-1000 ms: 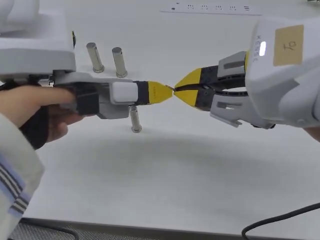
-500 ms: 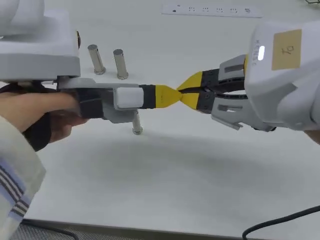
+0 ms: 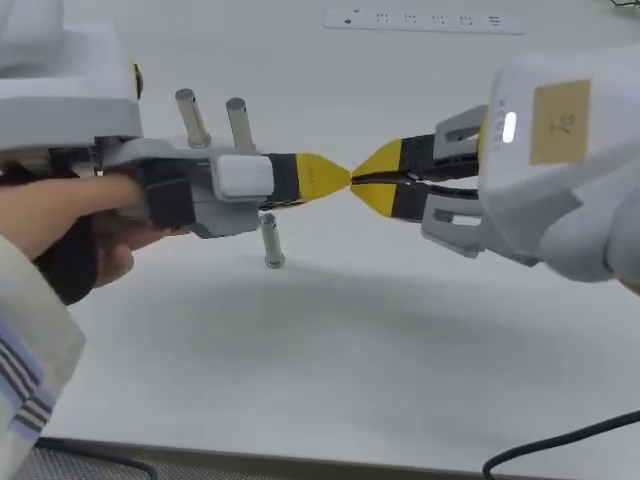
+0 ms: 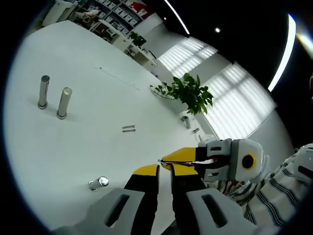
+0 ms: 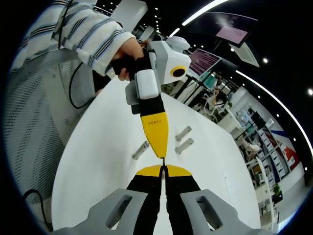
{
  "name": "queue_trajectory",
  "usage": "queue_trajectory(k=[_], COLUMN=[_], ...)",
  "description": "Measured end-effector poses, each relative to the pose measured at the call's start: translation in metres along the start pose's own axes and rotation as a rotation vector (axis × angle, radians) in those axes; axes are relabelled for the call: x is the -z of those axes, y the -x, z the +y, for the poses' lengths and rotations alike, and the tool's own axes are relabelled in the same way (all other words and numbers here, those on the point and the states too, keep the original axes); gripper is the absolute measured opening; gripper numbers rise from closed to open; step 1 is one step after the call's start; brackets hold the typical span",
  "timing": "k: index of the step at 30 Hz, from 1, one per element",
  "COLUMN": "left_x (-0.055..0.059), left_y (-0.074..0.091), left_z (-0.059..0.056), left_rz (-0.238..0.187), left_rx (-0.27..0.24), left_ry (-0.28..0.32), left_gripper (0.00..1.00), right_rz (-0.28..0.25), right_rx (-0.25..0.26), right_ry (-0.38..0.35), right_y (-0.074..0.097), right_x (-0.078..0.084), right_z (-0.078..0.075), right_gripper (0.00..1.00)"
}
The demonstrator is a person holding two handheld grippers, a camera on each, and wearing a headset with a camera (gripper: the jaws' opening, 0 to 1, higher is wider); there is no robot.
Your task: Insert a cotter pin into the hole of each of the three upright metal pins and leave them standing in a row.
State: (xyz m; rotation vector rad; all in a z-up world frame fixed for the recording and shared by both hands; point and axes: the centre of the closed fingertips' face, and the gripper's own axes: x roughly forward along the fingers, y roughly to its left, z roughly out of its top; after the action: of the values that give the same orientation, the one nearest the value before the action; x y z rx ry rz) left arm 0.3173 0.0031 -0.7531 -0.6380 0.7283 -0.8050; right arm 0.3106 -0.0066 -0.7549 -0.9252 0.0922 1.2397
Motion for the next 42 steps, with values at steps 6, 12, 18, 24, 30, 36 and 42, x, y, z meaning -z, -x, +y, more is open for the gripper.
queue_trajectory(k=[6,12,18,24,30,36,42], left_x=[0.0044,0.0051,0.0042,0.0081,0.0073,0.0085,0.0088], left_y=[-0.0025,-0.0055,-0.0052,-0.0050,-0.0053,-0.0049,-0.0050], left_z=[-0.0015,-0.0040,-0.0042,-0.0041,-0.0035,-0.0028,-0.0028], left_rz=[0.019,0.023,0.016,0.035,0.032,0.043,0.041], left_rx=[-0.018,-0.015,-0.014,-0.013,-0.015,-0.019,-0.019], left_ry=[-0.060,-0.070,-0.055,-0.061,-0.059,-0.069,-0.071], left_gripper=[0.07,0.06,0.03,0.03,0.02,0.01,0.01], right_rz=[0.002,-0.001,0.001,0.004,0.007,0.007,0.008], right_rx=[-0.007,-0.008,-0.013,-0.017,-0.017,-0.021,-0.026], right_ry=[0.003,0.002,0.003,0.001,-0.003,-0.005,0.000], right_y=[-0.0004,-0.0008,-0.0008,-0.0009,-0.0009,-0.0003,-0.0001], right_x=[-0.0004,-0.0024,-0.0025,-0.0019,-0.0015,-0.0016,-0.0009], right_z=[0.0002,0.0004,0.0019,0.0035,0.0034,0.0043,0.0047], right_gripper=[0.02,0.02,0.02,0.02,0.02,0.02,0.02])
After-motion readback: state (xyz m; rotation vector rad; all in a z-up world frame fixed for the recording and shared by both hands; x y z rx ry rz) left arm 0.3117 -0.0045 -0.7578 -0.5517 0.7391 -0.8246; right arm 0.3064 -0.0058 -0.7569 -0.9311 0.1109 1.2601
